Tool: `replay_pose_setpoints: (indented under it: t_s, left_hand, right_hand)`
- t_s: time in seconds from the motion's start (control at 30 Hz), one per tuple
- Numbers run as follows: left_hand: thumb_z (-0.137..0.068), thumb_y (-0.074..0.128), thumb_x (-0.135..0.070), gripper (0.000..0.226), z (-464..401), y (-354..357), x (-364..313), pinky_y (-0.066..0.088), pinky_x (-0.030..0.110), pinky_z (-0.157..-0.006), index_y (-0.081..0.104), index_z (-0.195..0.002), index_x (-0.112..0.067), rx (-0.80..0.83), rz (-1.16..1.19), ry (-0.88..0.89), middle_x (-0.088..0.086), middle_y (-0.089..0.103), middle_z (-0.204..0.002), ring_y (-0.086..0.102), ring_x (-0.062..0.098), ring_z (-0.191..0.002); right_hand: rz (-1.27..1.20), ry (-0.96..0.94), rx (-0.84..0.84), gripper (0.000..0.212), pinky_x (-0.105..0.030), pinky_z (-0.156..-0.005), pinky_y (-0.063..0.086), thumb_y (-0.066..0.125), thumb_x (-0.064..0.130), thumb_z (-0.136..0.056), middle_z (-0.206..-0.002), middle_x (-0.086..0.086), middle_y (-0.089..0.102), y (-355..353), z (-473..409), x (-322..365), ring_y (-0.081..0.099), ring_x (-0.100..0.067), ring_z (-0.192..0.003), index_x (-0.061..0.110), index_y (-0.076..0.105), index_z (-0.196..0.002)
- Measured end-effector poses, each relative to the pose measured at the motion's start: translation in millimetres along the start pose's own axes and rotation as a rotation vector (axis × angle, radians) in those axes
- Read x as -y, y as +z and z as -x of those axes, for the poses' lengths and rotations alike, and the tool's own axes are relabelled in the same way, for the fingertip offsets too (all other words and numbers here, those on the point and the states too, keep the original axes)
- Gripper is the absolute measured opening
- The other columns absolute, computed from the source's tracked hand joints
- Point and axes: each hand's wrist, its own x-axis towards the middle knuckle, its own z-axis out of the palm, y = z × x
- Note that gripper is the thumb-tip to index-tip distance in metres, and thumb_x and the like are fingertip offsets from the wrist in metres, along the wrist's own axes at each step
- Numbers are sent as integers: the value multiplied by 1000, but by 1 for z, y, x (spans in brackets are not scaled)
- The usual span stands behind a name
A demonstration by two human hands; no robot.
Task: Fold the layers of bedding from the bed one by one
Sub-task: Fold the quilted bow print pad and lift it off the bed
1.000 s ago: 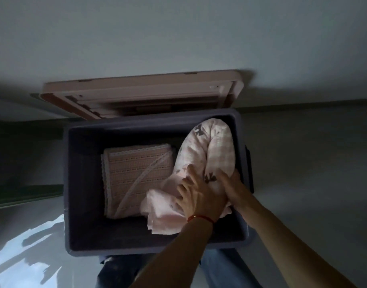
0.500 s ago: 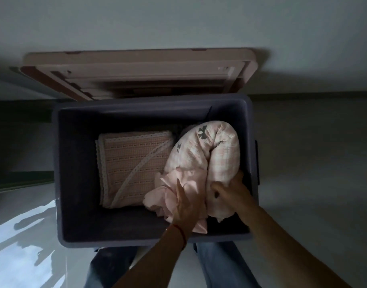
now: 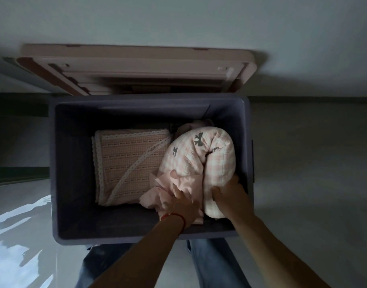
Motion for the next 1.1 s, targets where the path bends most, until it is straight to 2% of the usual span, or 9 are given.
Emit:
replay_pose_setpoints:
  t_s: [0.07,0.17,0.3,0.47,0.67,0.8,0.93,1.03,1.1]
  left_hand:
    - [-100,39,-47,79,10,-17,6,25,52,-118,3,-159,-9,21,-94,-17,21,15,-164,26,42,-147]
    - [-100,50,-34,53,40,-69,3,43,38,-106,45,-145,-7,-93,72,-14,16,54,-142,52,34,-129]
    - [-94,62,-25,35,70,-171,12,48,31,-89,61,-128,-17,-521,408,90,9,66,-119,62,27,-106]
    - [-81,69,-36,34,68,-287,31,59,44,-86,57,-112,-28,-741,781,197,5,68,-102,69,28,-93]
    - [-78,72,-13,86,56,-350,30,60,48,-88,27,-151,-15,-630,1524,237,14,54,-126,65,32,-106]
    - [-86,66,-9,59,57,-369,38,63,46,-75,43,-140,-10,-655,1801,218,13,54,-118,64,28,-105]
    - [-77,68,-17,66,73,-379,50,61,52,-76,45,-139,-14,-518,1967,237,19,55,-127,65,34,-106]
    - [-85,68,-16,48,90,-369,54,59,53,-84,47,-127,-22,-534,1990,276,22,55,-126,66,37,-107]
    - [-84,73,-19,65,99,-358,61,61,53,-78,37,-136,-30,-592,2021,290,24,58,-121,70,38,-99]
  right_hand:
    - [45,-127,-129,81,-43,-97,49,66,39,-89,-139,-18,48,-13,18,10,53,-36,-124,6,25,-151]
    - [-4,-362,-299,68,-44,-101,46,62,36,-91,-138,-13,45,-47,27,38,47,-32,-127,10,35,-148]
    - [-348,-535,-354,52,-36,-102,45,63,26,-92,-137,-10,56,-105,-1,99,57,-25,-122,10,52,-140]
    - [-872,-318,-128,37,-28,-74,51,64,36,-86,-115,-5,66,-152,-56,169,64,-12,-87,18,56,-118]
    - [-1293,-132,-23,51,-34,-64,61,66,22,-91,-123,-8,65,-156,-71,197,73,-13,-97,11,46,-137]
    - [-1536,-68,-11,30,-42,-77,58,64,8,-92,-115,-5,69,-163,-63,206,69,-12,-102,9,59,-122]
    - [-1723,-122,109,20,-49,-94,55,59,8,-94,-112,-6,70,-167,-46,196,69,-23,-109,14,62,-114]
    - [-1715,-143,84,17,-44,-90,58,64,22,-96,-117,-7,71,-172,-29,185,69,-25,-113,16,61,-111]
    - [-1667,-99,6,32,-38,-78,62,66,38,-97,-118,-9,70,-178,-15,176,71,-24,-107,15,61,-119]
